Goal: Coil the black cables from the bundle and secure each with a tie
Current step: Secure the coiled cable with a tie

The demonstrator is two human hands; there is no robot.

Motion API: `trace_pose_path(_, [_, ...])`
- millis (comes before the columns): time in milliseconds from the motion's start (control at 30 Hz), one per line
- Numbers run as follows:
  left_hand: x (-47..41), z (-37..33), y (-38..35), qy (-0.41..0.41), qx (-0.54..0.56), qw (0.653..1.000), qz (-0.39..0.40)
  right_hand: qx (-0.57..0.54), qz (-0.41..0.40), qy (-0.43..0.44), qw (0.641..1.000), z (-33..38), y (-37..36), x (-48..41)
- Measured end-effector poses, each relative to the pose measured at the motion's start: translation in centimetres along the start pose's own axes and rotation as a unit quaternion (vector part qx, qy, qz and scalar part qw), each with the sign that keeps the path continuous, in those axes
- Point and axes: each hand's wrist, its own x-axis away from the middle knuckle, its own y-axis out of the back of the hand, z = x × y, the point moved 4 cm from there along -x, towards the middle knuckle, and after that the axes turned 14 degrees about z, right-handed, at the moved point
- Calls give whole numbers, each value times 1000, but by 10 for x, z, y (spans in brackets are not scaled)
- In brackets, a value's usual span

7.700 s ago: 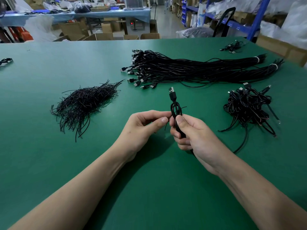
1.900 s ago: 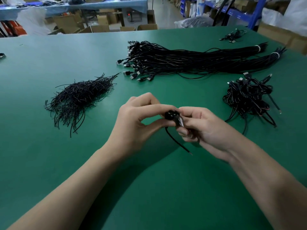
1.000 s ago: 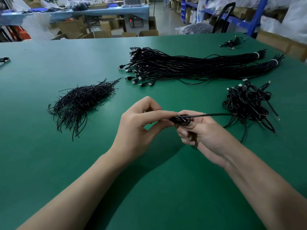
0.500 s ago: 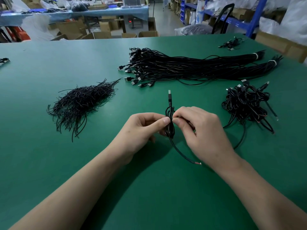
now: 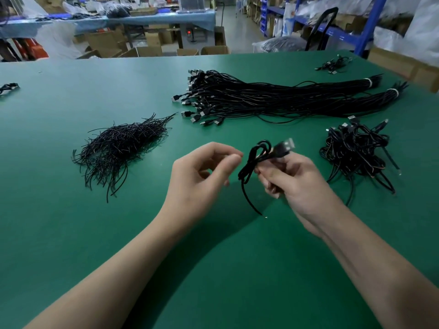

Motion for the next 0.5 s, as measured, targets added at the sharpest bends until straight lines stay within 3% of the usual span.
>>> trace_pose_path(100, [1, 11, -6, 157, 136, 976, 60, 273, -56, 89, 956, 11, -1, 4])
trace_pose_path(200, [2, 15, -10, 183, 161, 961, 128, 424, -61, 144, 892, 18, -11, 7])
trace_pose_path(333, [1, 16, -12, 174, 161, 962, 131, 431, -41, 121, 893, 18, -10, 6])
trace_pose_path(400, [0, 17, -10, 147, 154, 971, 107, 396, -34, 92, 913, 16, -8, 5])
trace_pose_path(500, [-2, 9, -4, 53, 30, 996, 67, 271, 8, 15, 962, 9, -4, 1])
